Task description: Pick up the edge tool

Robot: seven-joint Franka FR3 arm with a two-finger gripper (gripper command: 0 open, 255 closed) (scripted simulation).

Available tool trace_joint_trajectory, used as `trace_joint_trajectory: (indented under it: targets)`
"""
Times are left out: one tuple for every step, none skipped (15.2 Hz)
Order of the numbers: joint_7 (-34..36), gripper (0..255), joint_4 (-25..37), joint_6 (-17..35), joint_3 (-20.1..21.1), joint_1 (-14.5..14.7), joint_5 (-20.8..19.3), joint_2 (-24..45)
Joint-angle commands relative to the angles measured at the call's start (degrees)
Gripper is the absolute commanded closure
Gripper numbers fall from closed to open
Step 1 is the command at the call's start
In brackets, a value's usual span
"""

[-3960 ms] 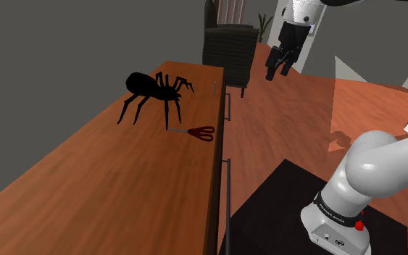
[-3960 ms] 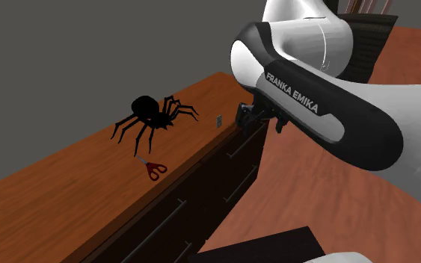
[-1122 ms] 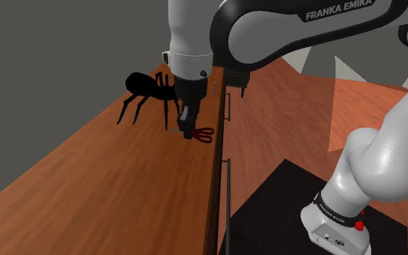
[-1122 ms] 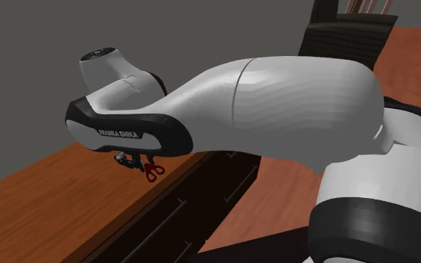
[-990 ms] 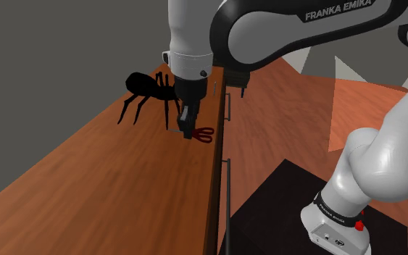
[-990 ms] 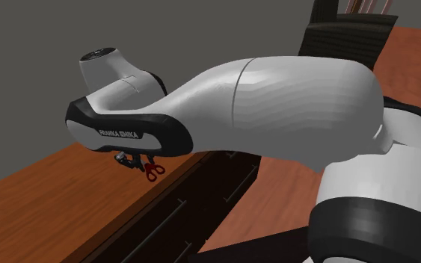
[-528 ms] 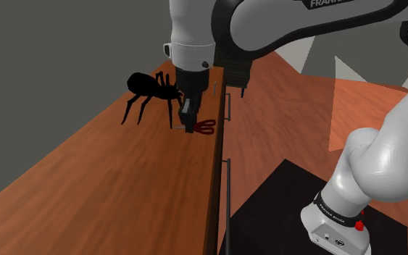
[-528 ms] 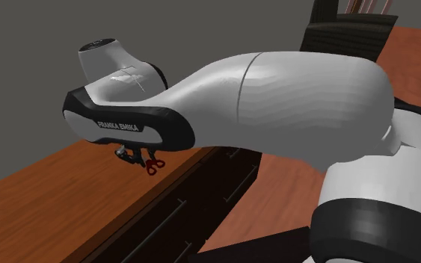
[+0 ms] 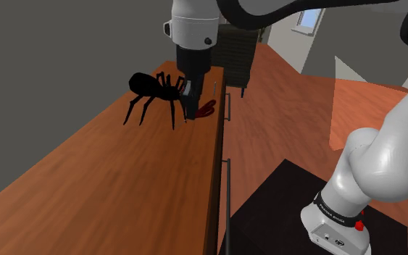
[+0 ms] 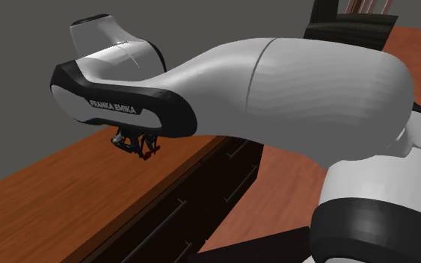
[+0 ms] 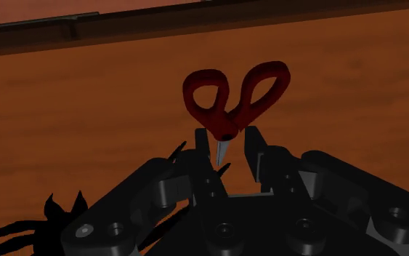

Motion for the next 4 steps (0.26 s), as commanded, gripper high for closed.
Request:
trace_joint_trajectory:
  targets:
    - [0.1, 255, 2.0, -1.7, 0.1, 0.0, -0.1, 0.4]
    - [0.1, 255, 2.9, -2.5, 0.1, 0.0, -0.2, 0.5]
    - [0.0, 255, 3.0, -2.6, 0.1, 0.0, -0.2, 0.5]
    - [0.0, 255, 3.0, -2.6, 0.1, 0.0, -0.2, 0.5]
